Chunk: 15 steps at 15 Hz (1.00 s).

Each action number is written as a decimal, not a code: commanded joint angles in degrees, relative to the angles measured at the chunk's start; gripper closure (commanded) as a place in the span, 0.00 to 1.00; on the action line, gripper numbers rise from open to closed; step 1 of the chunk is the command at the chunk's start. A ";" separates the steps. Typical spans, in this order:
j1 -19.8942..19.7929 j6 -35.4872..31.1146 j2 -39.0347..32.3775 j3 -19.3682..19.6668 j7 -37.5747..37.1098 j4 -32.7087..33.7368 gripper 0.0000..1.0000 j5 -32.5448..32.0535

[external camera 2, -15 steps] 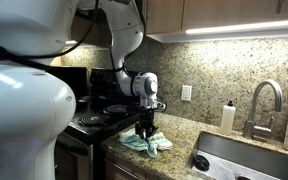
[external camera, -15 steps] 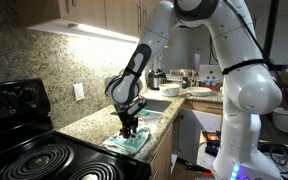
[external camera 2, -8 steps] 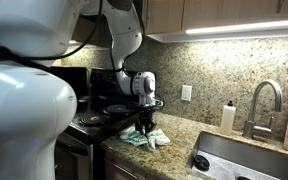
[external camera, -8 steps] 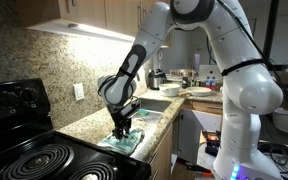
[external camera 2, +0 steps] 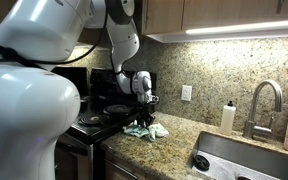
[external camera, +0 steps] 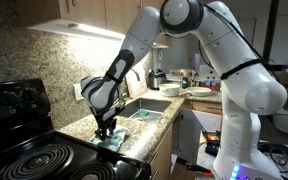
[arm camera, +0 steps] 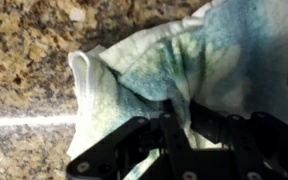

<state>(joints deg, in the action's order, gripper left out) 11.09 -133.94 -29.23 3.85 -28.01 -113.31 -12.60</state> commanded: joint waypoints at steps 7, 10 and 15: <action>6.21 2.05 -11.75 5.54 -14.96 19.49 0.90 -3.27; 5.99 4.36 -14.31 5.50 -15.81 24.73 0.90 -2.73; 5.84 7.09 -19.21 5.85 -15.60 34.19 0.90 -2.70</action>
<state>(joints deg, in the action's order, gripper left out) 16.61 -129.64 -45.04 9.11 -41.93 -85.78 -14.97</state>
